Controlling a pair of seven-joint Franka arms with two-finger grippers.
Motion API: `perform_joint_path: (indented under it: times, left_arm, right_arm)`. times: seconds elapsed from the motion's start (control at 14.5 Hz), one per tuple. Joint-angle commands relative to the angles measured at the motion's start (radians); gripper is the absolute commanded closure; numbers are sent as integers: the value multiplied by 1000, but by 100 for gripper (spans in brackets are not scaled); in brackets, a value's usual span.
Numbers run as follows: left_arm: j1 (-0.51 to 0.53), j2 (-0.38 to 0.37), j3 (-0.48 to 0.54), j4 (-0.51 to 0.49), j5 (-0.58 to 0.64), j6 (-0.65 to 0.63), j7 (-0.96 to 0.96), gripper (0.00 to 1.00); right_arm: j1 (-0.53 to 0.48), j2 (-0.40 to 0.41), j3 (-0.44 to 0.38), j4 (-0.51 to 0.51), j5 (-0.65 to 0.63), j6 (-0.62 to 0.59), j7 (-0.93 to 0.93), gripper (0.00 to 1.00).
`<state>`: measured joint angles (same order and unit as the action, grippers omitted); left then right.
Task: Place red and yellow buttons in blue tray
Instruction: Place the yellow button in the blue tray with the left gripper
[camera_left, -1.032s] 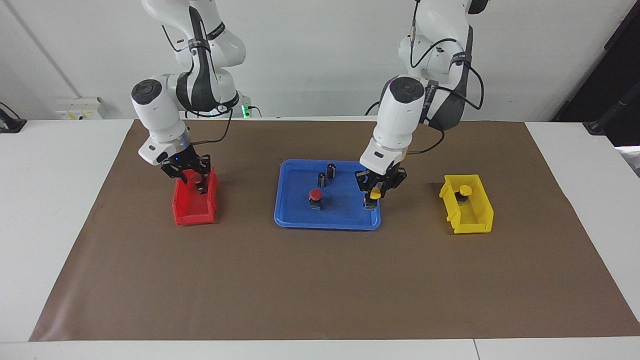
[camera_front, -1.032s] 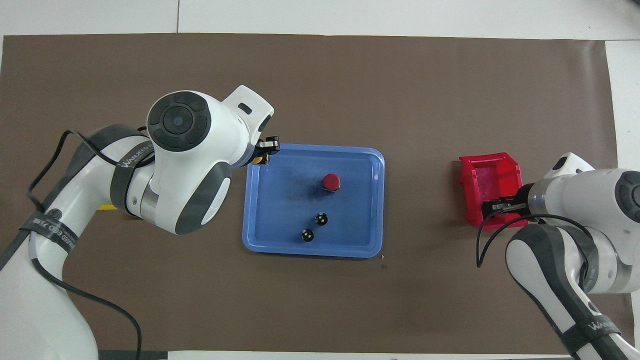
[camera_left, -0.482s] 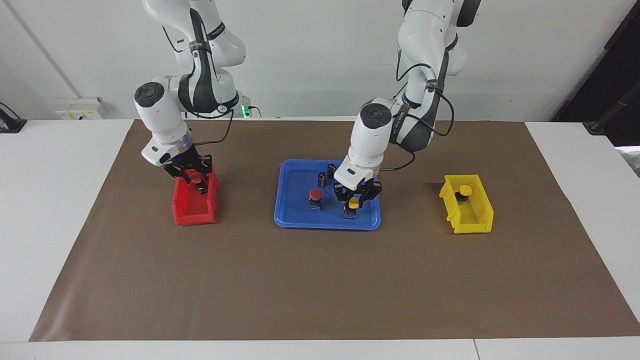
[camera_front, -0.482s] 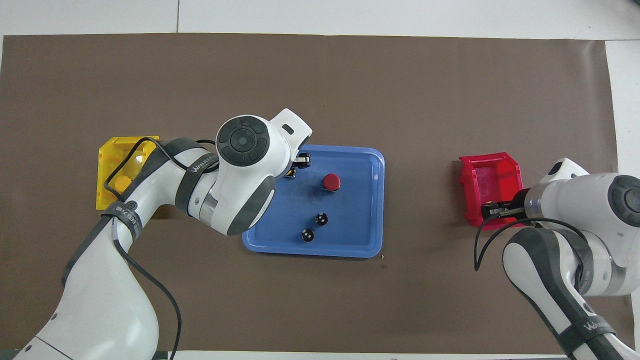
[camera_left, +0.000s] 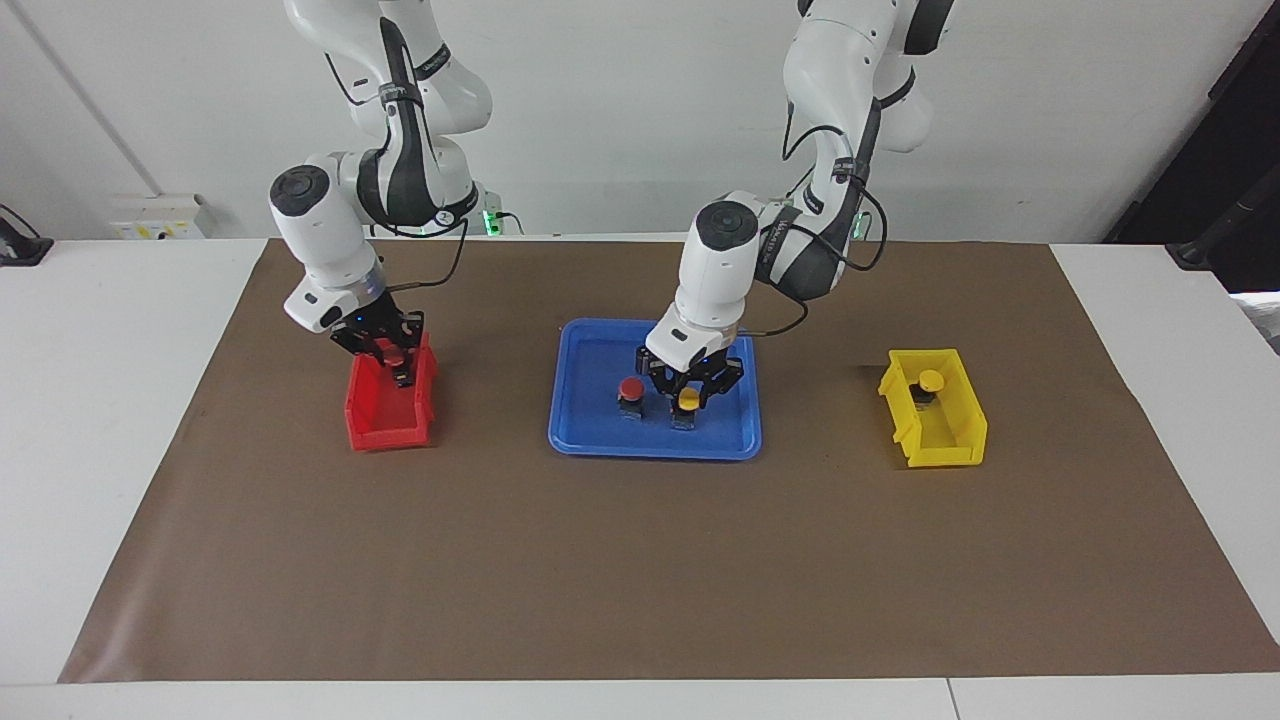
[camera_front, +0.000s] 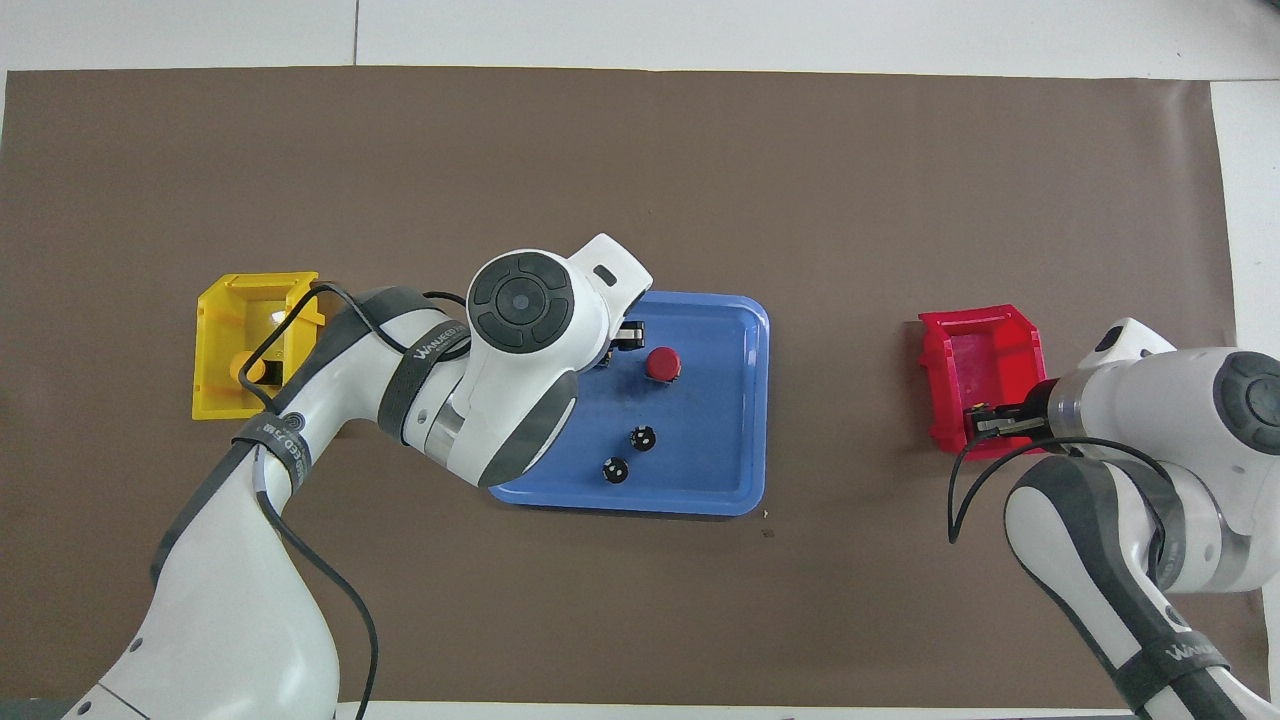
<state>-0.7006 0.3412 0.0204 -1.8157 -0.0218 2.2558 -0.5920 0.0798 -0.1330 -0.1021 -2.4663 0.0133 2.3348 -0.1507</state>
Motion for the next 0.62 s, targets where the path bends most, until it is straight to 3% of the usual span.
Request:
perform_joint_path:
  times: [0.0, 0.21, 0.41, 0.55]
  left_arm:
    - [-11, -8, 15, 4, -12, -4, -11, 30]
    - [-1, -25, 15, 10, -12, -44, -23, 24]
    - [48, -102, 27, 24, -12, -168, -17, 18]
    - [111, -151, 27, 22, -12, -231, 4, 16]
  right_arm:
    - [-17, -2, 9, 50, -3, -63, -12, 74]
    - [-5, 58, 12, 232, -3, -223, -7, 74]
    - [1, 145, 24, 479, 16, -401, 23, 73]
    - [62, 197, 41, 602, 51, -462, 123, 73]
